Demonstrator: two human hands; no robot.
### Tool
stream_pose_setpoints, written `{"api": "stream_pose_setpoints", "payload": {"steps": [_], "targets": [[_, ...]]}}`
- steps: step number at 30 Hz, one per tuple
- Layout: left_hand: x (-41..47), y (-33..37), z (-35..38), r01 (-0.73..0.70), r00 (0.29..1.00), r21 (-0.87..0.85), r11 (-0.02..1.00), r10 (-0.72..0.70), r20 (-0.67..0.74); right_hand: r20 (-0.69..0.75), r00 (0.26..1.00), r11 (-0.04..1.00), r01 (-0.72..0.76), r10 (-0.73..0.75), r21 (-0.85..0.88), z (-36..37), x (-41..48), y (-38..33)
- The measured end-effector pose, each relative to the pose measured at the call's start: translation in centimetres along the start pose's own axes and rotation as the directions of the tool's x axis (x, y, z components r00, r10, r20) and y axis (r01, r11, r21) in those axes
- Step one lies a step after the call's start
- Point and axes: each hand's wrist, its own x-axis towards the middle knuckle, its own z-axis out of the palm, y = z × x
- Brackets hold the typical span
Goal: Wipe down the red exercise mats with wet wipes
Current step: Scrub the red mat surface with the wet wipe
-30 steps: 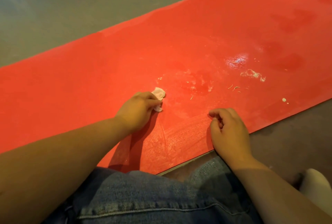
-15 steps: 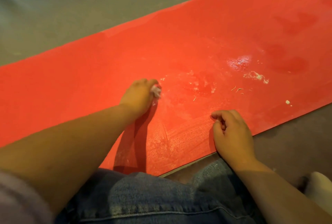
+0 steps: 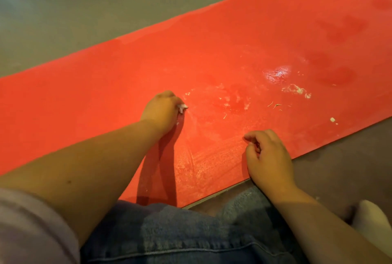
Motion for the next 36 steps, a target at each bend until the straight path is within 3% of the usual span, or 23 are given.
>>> {"api": "stream_pose_setpoints", "payload": {"steps": [2,3,7,9,10,13,15,19,21,23,24,26,27,29,30,31,33,34,36], "targets": [[-0.3,0.7,0.5,0.114,0.992,-0.015,0.993,-0.115,-0.05,0.012,1.0,1.0,0.003,-0.003,0.003,0.0,0.0,0.0],[-1.2,0.9,0.6,0.102,0.994,-0.001,0.995,-0.102,-0.05,0.012,1.0,1.0,0.005,-0.005,0.003,0.0,0.0,-0.1],[-4.4,0.1,-0.1,-0.203,0.976,0.063,0.977,0.196,0.095,0.001,1.0,1.0,-0.008,0.008,-0.025,0.1,0.1,-0.4],[-3.7,-0.4,-0.4,-0.242,0.961,0.082,0.967,0.228,0.157,-0.003,1.0,0.999,-0.012,0.012,-0.047,0.1,0.1,-0.5],[-3.0,-0.2,-0.3,-0.198,0.972,0.082,0.977,0.186,0.142,-0.001,1.0,0.999,-0.013,0.013,-0.051,0.1,0.1,-0.6],[-0.7,0.5,-0.2,0.121,0.993,0.024,0.992,-0.121,0.005,0.017,1.0,0.999,0.007,-0.007,-0.035,0.0,-0.2,-0.5],[-0.4,1.0,-0.2,0.174,0.985,0.065,0.983,-0.174,-0.004,0.024,0.999,1.0,0.022,-0.022,-0.022,-0.1,-0.3,-0.3],[-4.0,1.4,-0.9,-0.125,0.979,0.142,0.982,0.098,0.181,0.03,1.0,1.0,0.001,0.0,-0.011,-0.3,-0.2,-0.8],[-4.7,1.6,-1.3,-0.193,0.941,0.171,0.966,0.133,0.311,0.037,0.999,1.0,-0.005,0.005,-0.01,-0.3,-0.1,-1.1],[-4.3,2.5,-2.3,-0.054,0.953,0.031,0.998,0.042,0.3,0.051,0.999,0.999,0.01,-0.012,0.04,-0.2,0.0,-1.5],[-4.1,3.1,-2.8,0.087,0.961,-0.157,0.984,-0.041,0.273,0.062,0.998,0.994,-0.006,0.0,0.108,0.0,0.2,-2.0],[-3.8,4.6,-3.4,0.276,0.956,-0.596,0.754,-0.151,0.252,0.161,0.985,0.921,-0.124,0.068,0.37,0.5,1.1,-3.8],[-3.9,5.3,-3.7,0.293,0.955,-0.726,0.622,-0.154,0.253,0.267,0.959,0.805,-0.228,0.09,0.548,0.9,1.7,-5.1],[-4.1,5.7,-4.1,0.287,0.957,-0.82,0.496,-0.116,0.265,0.4,0.913,0.547,-0.379,0.087,0.746,1.9,3.3,-7.2],[-4.1,5.4,-4.3,0.295,0.955,-0.84,0.456,-0.112,0.274,0.398,0.912,0.513,-0.39,0.1,0.765,2.4,4.1,-7.9],[-3.9,4.6,-4.5,0.312,0.95,-0.854,0.417,-0.136,0.281,0.369,0.919,0.54,-0.384,0.141,0.749,2.8,4.9,-8.3],[-3.5,2.3,-4.7,0.357,0.929,-0.831,0.427,-0.26,0.265,0.237,0.945,0.723,-0.326,0.226,0.609,3.8,6.8,-8.1],[-3.2,0.8,-4.6,0.379,0.916,-0.749,0.543,-0.336,0.22,0.174,0.961,0.83,-0.272,0.213,0.486,4.4,7.6,-7.7],[-3.1,-2.4,-4.4,0.415,0.909,-0.36,0.835,-0.391,0.143,0.143,0.987,0.983,-0.099,0.077,0.154,5.6,8.4,-7.2]]}}
